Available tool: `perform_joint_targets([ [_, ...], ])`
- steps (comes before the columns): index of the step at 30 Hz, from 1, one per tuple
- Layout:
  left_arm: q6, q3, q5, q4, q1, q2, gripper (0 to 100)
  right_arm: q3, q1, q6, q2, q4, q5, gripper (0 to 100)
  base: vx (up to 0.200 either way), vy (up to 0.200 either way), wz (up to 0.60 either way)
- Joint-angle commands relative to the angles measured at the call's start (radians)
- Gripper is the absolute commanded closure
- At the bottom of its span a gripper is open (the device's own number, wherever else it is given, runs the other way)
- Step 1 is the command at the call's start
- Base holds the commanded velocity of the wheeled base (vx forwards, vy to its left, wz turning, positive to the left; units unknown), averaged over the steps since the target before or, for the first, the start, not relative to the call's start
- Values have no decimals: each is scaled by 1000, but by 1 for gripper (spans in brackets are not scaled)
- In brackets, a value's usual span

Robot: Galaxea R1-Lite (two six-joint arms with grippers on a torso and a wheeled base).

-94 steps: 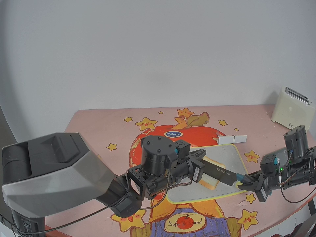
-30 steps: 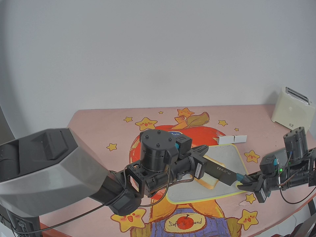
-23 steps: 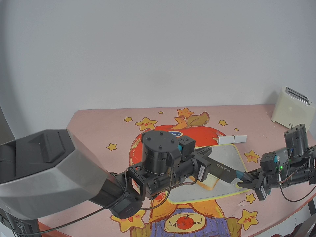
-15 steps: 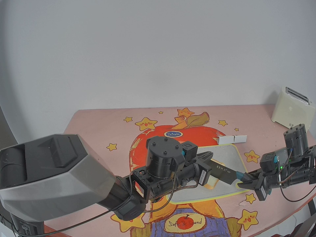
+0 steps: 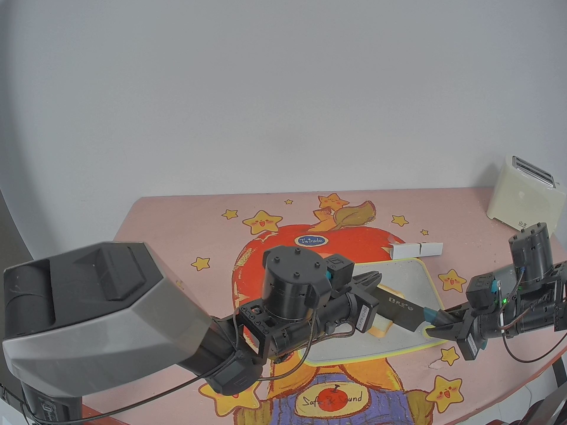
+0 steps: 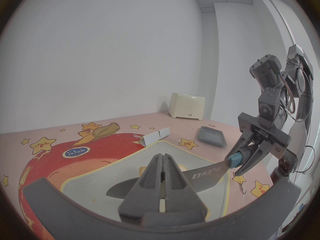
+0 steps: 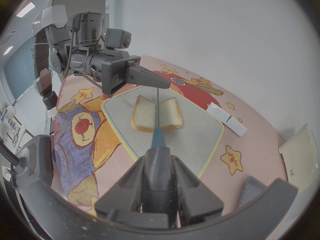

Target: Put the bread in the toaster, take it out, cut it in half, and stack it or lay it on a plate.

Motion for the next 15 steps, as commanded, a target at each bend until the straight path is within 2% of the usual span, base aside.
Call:
perform_joint_targets([
  [1, -1, -5, 0, 5, -11, 6, 100, 20, 0, -1, 4, 4, -1, 100, 0, 0, 0],
  [9, -1, 4, 1, 2, -6, 8, 100, -48, 0, -1, -2, 14, 1, 100, 0, 0, 0],
  [15, -1, -8, 1, 5, -6, -3, 100, 3, 0, -1, 0, 7, 1, 100, 0, 0, 0],
])
